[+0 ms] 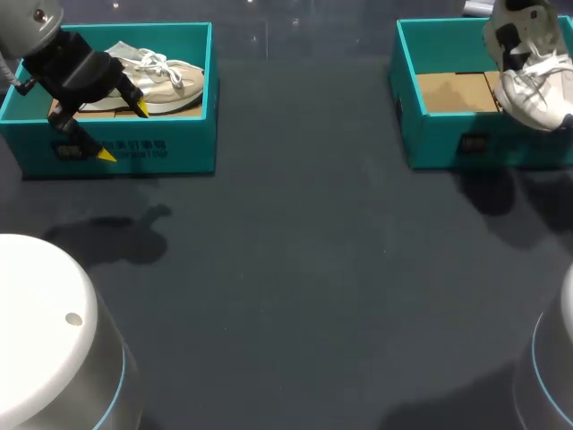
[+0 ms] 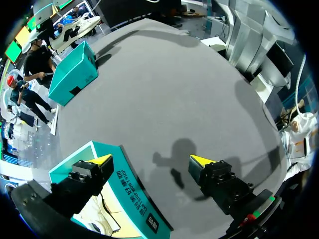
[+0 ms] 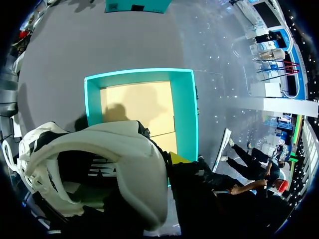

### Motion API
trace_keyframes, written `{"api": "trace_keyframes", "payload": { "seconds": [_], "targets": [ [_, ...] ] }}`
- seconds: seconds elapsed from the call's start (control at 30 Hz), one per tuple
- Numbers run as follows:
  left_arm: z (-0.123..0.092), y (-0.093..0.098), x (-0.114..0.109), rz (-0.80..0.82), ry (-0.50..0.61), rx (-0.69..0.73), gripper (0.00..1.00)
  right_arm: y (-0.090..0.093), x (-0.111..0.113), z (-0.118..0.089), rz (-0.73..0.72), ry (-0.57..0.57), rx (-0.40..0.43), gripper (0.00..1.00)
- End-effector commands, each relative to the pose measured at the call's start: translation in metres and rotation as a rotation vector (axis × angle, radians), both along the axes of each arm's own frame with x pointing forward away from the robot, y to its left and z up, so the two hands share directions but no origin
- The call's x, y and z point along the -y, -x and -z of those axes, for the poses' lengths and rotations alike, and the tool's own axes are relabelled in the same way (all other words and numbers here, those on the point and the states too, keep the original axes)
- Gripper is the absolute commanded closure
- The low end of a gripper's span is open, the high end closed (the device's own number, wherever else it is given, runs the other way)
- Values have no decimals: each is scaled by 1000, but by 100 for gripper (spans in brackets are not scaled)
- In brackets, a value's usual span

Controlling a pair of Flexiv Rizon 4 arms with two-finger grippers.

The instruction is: Take the shoe out of the shoebox, open the shoe tongue, remove and reinsert the insole, then place the shoe into the shoebox

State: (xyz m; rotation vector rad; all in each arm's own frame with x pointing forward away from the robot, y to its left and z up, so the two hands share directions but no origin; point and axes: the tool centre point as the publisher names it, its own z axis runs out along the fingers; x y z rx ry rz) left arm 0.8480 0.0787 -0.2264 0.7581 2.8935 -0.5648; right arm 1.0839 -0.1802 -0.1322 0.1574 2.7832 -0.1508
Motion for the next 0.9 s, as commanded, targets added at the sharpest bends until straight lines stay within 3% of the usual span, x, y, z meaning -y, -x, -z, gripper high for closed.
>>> {"api": "trace_keyframes", "payload": {
  "seconds": [0.03,0.3,0.5,0.73,0.9],
  "targets": [
    [0,1,-1,0,-2,3,0,1,0,-2,0,1,-1,100],
    [0,1,-1,0,-2,3,0,-44,40,2,57,-42,20,100],
    [0,1,-1,0,-2,3,0,-57,64,9,110,-37,-15,100],
    [0,1,-1,0,-2,3,0,-48,79,9,296,-17,-17,100],
    [0,1,-1,0,-2,3,0,-28,105,14,638,-83,30,100]
  ]
}}
